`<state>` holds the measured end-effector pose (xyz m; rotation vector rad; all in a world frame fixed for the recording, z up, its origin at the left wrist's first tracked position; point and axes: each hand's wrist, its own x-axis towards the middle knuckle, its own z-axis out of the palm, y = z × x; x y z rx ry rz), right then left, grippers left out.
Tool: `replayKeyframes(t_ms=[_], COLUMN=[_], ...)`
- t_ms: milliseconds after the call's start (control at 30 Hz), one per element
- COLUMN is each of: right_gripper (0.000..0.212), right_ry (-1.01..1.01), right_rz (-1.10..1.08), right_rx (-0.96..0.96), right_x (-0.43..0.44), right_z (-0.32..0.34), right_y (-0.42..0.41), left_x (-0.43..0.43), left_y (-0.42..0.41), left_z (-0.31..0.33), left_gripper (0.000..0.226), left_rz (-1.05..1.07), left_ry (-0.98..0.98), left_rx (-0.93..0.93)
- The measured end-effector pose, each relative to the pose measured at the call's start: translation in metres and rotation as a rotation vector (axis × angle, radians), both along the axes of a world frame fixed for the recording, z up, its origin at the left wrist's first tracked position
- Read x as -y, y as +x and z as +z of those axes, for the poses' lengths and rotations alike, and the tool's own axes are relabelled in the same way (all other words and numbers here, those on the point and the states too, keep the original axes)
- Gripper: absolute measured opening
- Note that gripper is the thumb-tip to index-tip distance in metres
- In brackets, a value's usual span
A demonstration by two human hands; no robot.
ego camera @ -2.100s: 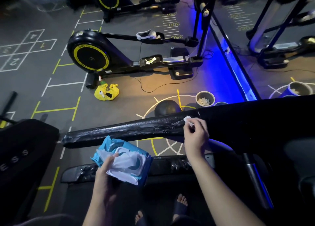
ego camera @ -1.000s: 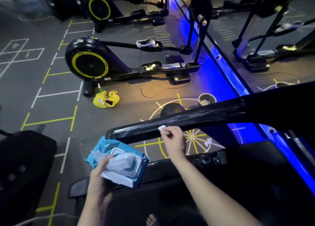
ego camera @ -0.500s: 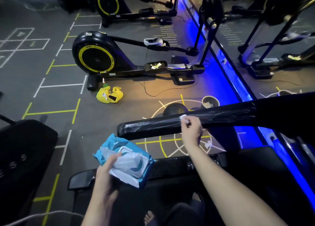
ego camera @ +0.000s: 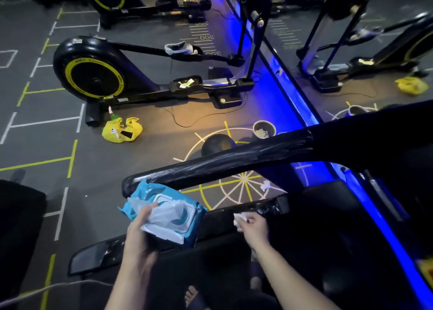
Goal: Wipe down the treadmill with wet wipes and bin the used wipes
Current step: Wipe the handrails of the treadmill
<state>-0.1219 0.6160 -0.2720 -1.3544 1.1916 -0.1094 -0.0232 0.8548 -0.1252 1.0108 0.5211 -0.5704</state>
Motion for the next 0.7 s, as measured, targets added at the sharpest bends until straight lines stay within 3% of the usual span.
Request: replayKeyframes(t_ms=[67,233,333,433,533,633,700], right_gripper=[0.021,0.026,0.012,0.026,0.039,0.031,0.020], right_ry=[0.078,0.197,0.164,0.035,0.129,0.270,0.263], right_rz=[-0.083,-0.325,-0.436,-0.437,-0.372,-0.326,-0.287], right_rx=[-0.049,0.089,0.061,0.026,0.171,0.315,0.363], right_x=[0.017,0.072,0.107,0.114,0.086,0.056,0.038], right_z=[-0.013,-0.023,-0.026,-0.020,0.001,0.034,0.060], right_y=[-0.018,0.014,0.031,0.025,0.010,0.000,-0.003], left_x=[0.018,0.055,0.067,0.076,0.082,0.085,0.085], left_y=[-0.003,-0.012,-0.018,-0.019,-0.015,-0.013,-0.010], left_z=[0.007,0.014,0.015,0.012,0.007,0.005,0.006], left_gripper=[0.024,0.037,0.036,0.032,0.039,0.049,0.054], left_rz=[-0.014,0.003,0.003,-0.034,-0.091,-0.120,-0.139], left_ry=[-0.015,-0.022,-0.019,-0.007,0.058,0.111,0.144], left_rx=[-0.012,-0.056,-0.087,-0.095,-0.075,-0.040,-0.002])
